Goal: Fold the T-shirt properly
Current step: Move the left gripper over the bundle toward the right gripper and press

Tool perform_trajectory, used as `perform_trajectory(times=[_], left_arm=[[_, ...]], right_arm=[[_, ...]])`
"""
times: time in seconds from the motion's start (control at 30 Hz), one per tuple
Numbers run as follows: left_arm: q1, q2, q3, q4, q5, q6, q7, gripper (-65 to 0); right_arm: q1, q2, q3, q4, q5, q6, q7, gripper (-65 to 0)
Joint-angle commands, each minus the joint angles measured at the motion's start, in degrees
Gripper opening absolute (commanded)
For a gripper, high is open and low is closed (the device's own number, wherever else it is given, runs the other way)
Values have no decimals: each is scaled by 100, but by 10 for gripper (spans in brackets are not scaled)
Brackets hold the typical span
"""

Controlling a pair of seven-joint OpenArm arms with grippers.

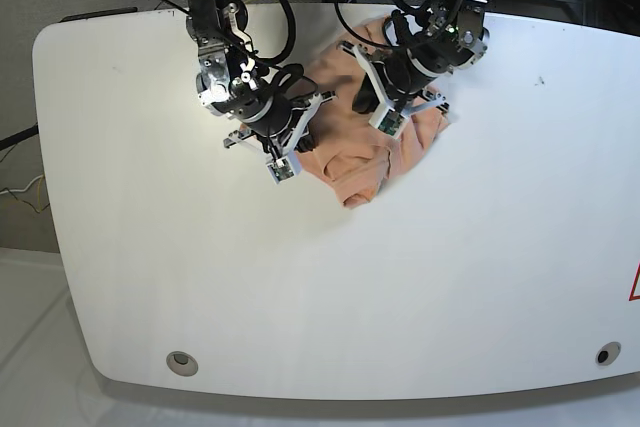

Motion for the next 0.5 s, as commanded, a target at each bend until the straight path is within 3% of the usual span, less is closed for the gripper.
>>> perform_trajectory(times=[0.0, 0.27, 0.47], left_arm=[[21, 42, 83, 73, -64, -29, -107, -641], [56, 24, 83, -454, -81, -47, -142, -641], [65, -134, -207, -920, -90, -55, -573, -641]], right_arm=[[94, -18, 6, -138, 60, 31, 218, -650], [85, 0, 33, -560, 25, 31, 482, -650], [50, 149, 42, -569, 16, 23, 491, -650]])
